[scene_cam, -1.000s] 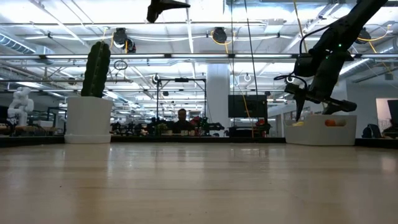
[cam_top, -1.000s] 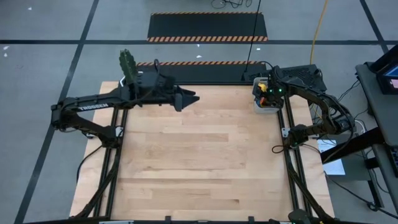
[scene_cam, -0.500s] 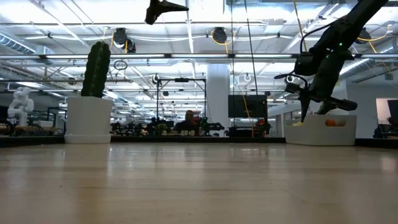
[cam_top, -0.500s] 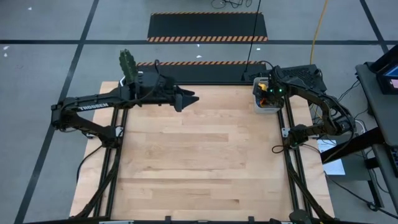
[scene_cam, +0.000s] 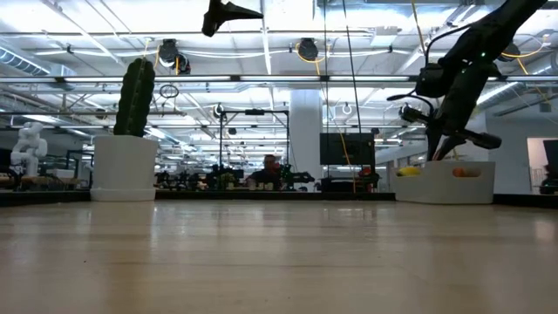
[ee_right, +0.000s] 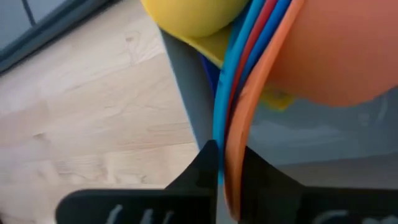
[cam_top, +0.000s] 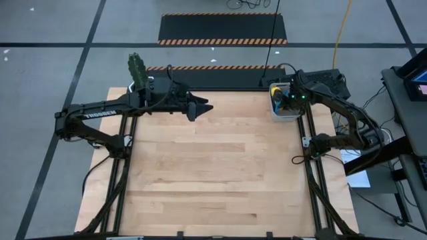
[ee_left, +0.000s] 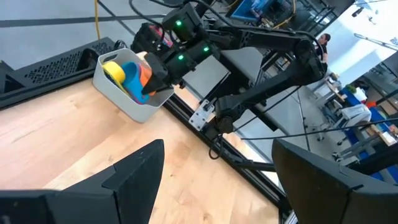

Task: Nest measuring cups in basket
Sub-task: Put the stacked measuring cups into the gray bin

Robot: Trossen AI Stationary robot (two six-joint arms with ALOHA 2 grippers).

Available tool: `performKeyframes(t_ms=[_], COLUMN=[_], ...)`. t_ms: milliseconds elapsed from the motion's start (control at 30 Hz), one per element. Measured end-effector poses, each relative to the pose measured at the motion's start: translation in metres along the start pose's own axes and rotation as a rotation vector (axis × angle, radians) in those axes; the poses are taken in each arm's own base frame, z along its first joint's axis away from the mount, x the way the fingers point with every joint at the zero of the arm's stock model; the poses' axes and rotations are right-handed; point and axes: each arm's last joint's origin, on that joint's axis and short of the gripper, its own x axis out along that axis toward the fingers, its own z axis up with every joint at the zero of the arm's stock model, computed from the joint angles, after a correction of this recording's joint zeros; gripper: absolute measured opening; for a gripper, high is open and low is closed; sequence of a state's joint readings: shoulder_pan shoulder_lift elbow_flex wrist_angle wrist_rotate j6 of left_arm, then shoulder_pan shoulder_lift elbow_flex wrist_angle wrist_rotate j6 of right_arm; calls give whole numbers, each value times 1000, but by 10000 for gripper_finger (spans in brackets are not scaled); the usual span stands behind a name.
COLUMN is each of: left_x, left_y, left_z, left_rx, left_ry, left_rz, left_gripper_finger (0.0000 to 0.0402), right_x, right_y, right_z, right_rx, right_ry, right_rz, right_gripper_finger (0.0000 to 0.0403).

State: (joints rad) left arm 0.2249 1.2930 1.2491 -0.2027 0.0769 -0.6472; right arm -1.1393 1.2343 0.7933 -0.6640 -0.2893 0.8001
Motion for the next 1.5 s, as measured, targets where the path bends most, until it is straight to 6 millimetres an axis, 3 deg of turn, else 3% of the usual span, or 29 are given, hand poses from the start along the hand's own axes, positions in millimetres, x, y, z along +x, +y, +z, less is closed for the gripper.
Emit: performKeyframes(t_ms=[467,767,1133,1500], left_x=[0,-6,-7,-7], left_y=[0,1,4,4], left_z=[-1,-2,-7,-7], left_rx=[26,40,59,56], left_ry=[11,38,89,90], left_rz=[-4,16,50,51], left_gripper_finger=[298,298,298,298], right_x=[-12,-17,3,-3], right_y=[-1,0,-18,-20], right_z=[-6,-8,-17,-19], right_rx=[-6,-98,-10,11], right_ry=[-12,-11,24,-52], right_rz=[13,51,17,-14], right_gripper_finger=[8,8,11,113])
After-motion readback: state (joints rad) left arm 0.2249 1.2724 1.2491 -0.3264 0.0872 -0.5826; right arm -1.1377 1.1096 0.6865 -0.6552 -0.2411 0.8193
